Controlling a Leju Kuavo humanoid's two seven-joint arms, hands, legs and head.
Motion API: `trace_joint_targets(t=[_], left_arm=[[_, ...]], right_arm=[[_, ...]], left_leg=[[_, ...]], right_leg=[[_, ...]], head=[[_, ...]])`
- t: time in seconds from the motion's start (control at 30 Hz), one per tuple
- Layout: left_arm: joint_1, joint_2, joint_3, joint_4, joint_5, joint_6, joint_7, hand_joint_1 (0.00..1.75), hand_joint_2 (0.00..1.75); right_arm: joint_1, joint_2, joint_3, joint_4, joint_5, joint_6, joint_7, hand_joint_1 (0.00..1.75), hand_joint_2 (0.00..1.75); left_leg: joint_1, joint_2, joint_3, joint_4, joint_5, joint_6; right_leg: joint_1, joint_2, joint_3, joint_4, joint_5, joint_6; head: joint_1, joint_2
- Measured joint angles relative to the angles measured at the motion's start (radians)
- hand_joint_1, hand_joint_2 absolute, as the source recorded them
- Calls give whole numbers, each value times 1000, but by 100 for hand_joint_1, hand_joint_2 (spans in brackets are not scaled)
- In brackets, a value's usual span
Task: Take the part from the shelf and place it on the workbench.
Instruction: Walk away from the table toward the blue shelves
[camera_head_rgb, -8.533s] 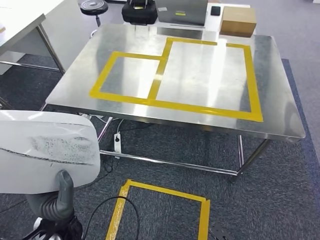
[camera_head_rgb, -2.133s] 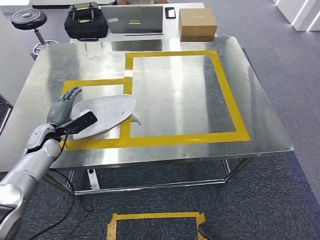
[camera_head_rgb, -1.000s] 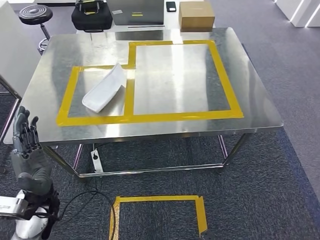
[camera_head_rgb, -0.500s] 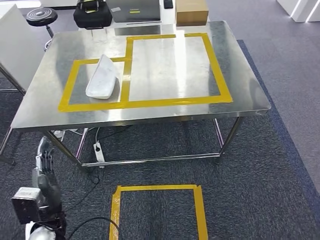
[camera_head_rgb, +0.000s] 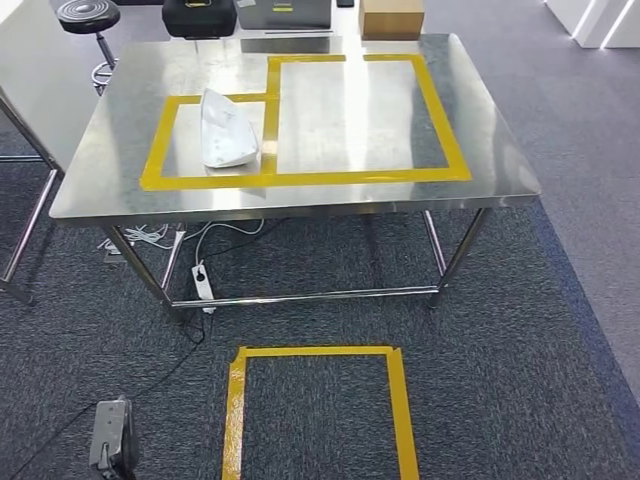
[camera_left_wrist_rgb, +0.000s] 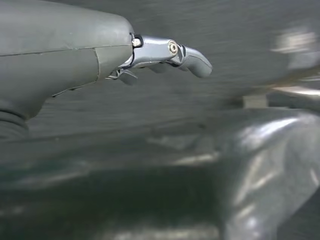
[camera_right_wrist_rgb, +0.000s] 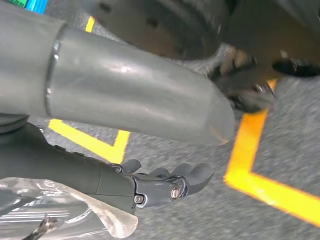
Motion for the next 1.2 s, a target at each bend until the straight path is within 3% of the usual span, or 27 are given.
trace_joint_targets(t=[0.03, 0.07, 0.1, 0.13, 0.2, 0.23, 0.27, 0.3, 0.33, 0.4, 0.43, 0.5, 0.57, 0.63, 0.67, 0.77, 0.83, 0.9, 0.93, 0.97, 1.0, 1.07, 1.13, 1.17, 1.2], left_arm=[[-7, -1, 20, 56, -9, 1, 12, 0, 0], [-12, -2, 34, 103, -19, 2, 29, 0, 0], [-17, -3, 44, 147, -29, 2, 51, 0, 0], [-24, -5, 51, 188, -37, 1, 73, 0, 0], [-37, -14, 66, 266, -44, -8, 111, 0, 0], [-40, -19, 75, 298, -44, -13, 124, 0, 0], [-40, -25, 83, 323, -43, -18, 135, 0, 0], [-39, -31, 89, 343, -42, -22, 146, 0, 0], [-39, -37, 93, 359, -41, -24, 156, 0, 0], [-42, -46, 100, 380, -41, -26, 170, 0, 0], [-45, -49, 103, 387, -43, -24, 173, 0, 0], [-48, -52, 109, 397, -48, -18, 178, 0, 0], [-49, -54, 111, 402, -58, -10, 180, 0, 0], [-49, -54, 111, 407, -76, -6, 181, 0, 0], [-50, -54, 111, 410, -85, -4, 183, 0, 0], [-55, -58, 110, 419, -106, -4, 189, 0, 0], [-58, -63, 108, 422, -120, -7, 192, 0, 0], [-58, -66, 106, 426, -133, -9, 196, 0, 0], [-58, -68, 105, 429, -138, -9, 198, 0, 0], [-58, -69, 104, 430, -140, -9, 199, 0, 0], [-59, -69, 103, 432, -141, -9, 200, 0, 0], [-61, -72, 101, 433, -143, -10, 200, 0, 0], [-65, -74, 100, 434, -146, -12, 199, 0, 0], [-68, -74, 100, 435, -150, -13, 199, 0, 0], [-70, -75, 98, 435, -156, -14, 199, 0, 0]], right_arm=[[0, -2, -2, 0, 3, -10, 3, 0, 0], [-1, -3, -3, 0, 7, -18, 6, 0, 0], [-3, -4, -3, 0, 12, -24, 9, 0, 0], [-5, -4, -3, 0, 17, -28, 10, 0, 0], [-7, -7, -3, 0, 31, -42, 15, 0, 0], [-5, -8, -3, 1, 41, -52, 22, 0, 0], [-3, -10, -2, 1, 53, -64, 32, 0, 0], [-1, -12, 0, 2, 65, -74, 45, 0, 0], [-1, -14, 2, 3, 74, -85, 60, 0, 0], [0, -19, 4, 2, 76, -102, 83, 0, 0], [0, -20, 3, 2, 72, -110, 90, 0, 0], [-1, -23, 1, 2, 66, -122, 98, 0, 0], [-3, -23, -1, 3, 62, -130, 99, 0, 0], [-7, -24, -3, 2, 61, -134, 98, 0, 0], [-9, -24, -3, 2, 62, -135, 97, 0, 0], [-7, -29, -8, 2, 57, -136, 98, 0, 0], [-4, -32, -17, 3, 48, -133, 99, 0, 0], [-4, -33, -25, 3, 40, -130, 98, 0, 0], [-4, -35, -27, 3, 38, -130, 98, 0, 0], [-3, -36, -30, 3, 37, -130, 97, 0, 0], [-1, -37, -32, 3, 36, -130, 97, 0, 0], [1, -40, -37, 2, 36, -129, 97, 0, 0], [-3, -42, -42, 2, 36, -128, 99, 0, 0], [-5, -42, -44, 2, 35, -127, 99, 0, 0], [-4, -43, -47, 2, 33, -127, 100, 0, 0]], left_leg=[[0, 1, -18, 8, 9, -3], [0, 1, -33, 16, 17, -6], [-1, 1, -48, 25, 25, -10], [-2, 1, -57, 31, 33, -15], [-3, 0, -67, 35, 54, -25], [-2, -1, -70, 35, 59, -30], [0, -3, -74, 42, 45, -36], [1, -5, -80, 66, 8, -42], [4, -6, -88, 108, -46, -47], [7, -7, -102, 228, -144, -55], [9, -7, -103, 281, -157, -57], [10, -9, -75, 313, -111, -55], [10, -33, 12, 208, -61, -43], [9, -68, 103, 66, -68, -28], [8, -76, 126, 24, -79, -23], [10, -50, 130, -14, -87, -13], [14, -28, 120, -23, -80, -3], [9, -4, 105, -20, -71, 4], [7, 9, 99, -18, -68, 4], [5, 21, 94, -16, -66, 4], [3, 33, 91, -14, -65, 4], [1, 55, 89, -9, -64, 1], [-5, 75, 87, -1, -66, -5], [-8, 84, 87, 3, -67, -9], [-10, 92, 86, 4, -66, -13]], right_leg=[[0, 0, 42, -42, 32, 0], [0, 1, 91, -103, 45, -2], [0, 1, 145, -178, 42, -5], [1, 2, 179, -235, 27, -10], [4, 2, 201, -289, 8, -24], [4, -1, 191, -288, 14, -32], [3, -3, 182, -287, 24, -40], [1, -5, 171, -287, 36, -48], [0, -7, 159, -287, 47, -54], [1, -8, 131, -286, 68, -59], [2, -7, 117, -286, 77, -59], [2, -2, 95, -284, 98, -54], [2, 10, 76, -280, 118, -47], [2, 25, 59, -276, 134, -38], [1, 34, 51, -275, 143, -33], [0, 49, 23, -265, 155, -14], [0, 31, -16, -198, 109, -7], [0, 14, -71, -63, 36, -2], [0, 11, -89, -6, 13, 0], [0, 9, -91, 19, 7, 2], [0, 6, -71, 2, 19, 2], [1, -20, 16, -126, 67, -2], [6, -57, 87, -242, 91, -14], [8, -67, 98, -265, 91, -21], [10, -63, 96, -267, 92, -29]], head=[[0, 0], [0, 0], [0, 0], [0, 0], [0, 0], [0, 0], [-1, 0], [-3, 0], [-5, 0], [-9, 0], [-9, 0], [-9, 0], [-9, 0], [-9, 0], [-9, 0], [-9, 0], [-4, 0], [1, 0], [2, 0], [2, 0], [2, 0], [2, 0], [1, 0], [0, 0], [-1, 0]])
